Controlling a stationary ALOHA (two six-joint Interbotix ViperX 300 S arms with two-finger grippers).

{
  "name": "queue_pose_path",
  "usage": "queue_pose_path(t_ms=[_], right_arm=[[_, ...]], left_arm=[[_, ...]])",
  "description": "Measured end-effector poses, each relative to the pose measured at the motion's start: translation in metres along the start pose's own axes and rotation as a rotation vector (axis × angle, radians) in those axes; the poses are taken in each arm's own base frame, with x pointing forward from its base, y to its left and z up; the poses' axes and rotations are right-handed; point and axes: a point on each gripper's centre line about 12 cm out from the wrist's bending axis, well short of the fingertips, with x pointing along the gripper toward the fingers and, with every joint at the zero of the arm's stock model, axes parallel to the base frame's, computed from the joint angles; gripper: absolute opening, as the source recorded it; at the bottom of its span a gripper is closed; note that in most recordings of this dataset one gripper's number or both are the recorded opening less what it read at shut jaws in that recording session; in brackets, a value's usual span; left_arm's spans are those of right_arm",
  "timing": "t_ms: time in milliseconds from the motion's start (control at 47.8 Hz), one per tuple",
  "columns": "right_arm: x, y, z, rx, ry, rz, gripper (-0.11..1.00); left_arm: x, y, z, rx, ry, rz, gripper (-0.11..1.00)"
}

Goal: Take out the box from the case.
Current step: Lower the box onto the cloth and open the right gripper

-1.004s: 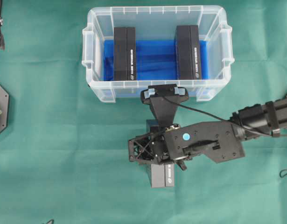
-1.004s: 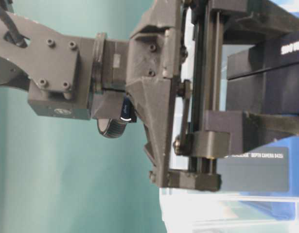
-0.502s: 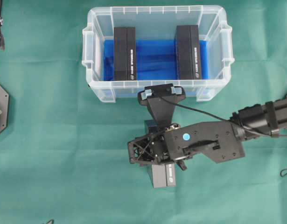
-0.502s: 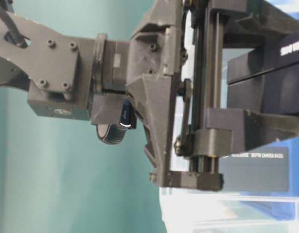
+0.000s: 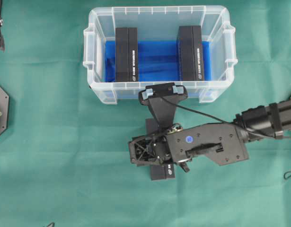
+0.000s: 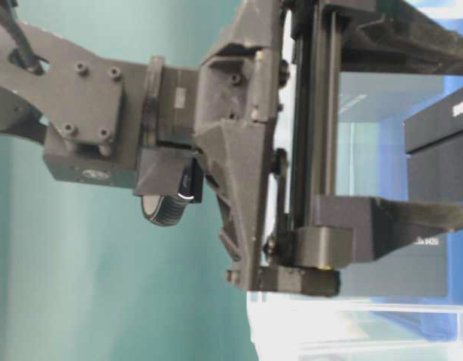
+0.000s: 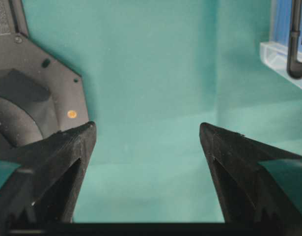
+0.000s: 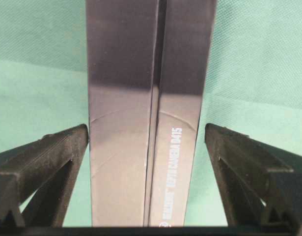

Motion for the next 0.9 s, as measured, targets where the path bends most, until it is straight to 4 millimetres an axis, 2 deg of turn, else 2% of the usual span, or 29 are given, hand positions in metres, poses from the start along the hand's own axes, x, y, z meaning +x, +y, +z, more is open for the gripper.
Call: queue_pose_path(t_ms=[146, 314, 711, 899], right_arm=[[-0.004, 0.001, 0.001, 0.001, -0.006, -0.011, 0.93], [-0.02, 0.004, 0.003, 0.007, -0.022, -0.042, 0.93], [-0.092, 0.013, 0.013, 0.018, -0.055, -0.004, 0.93], [-0.118, 0.016, 0.016, 0.025, -0.059, 0.0, 0.93]], left_arm=[[0.0, 0.0, 0.0, 0.001, 0.0, 0.0, 0.86], [0.0, 0.0, 0.0, -0.002, -0.001, -0.001, 0.86], [0.0, 0.0, 0.0, 0.001, 0.0, 0.0, 0.86], [0.0, 0.0, 0.0, 0.001, 0.0, 0.0, 0.86]])
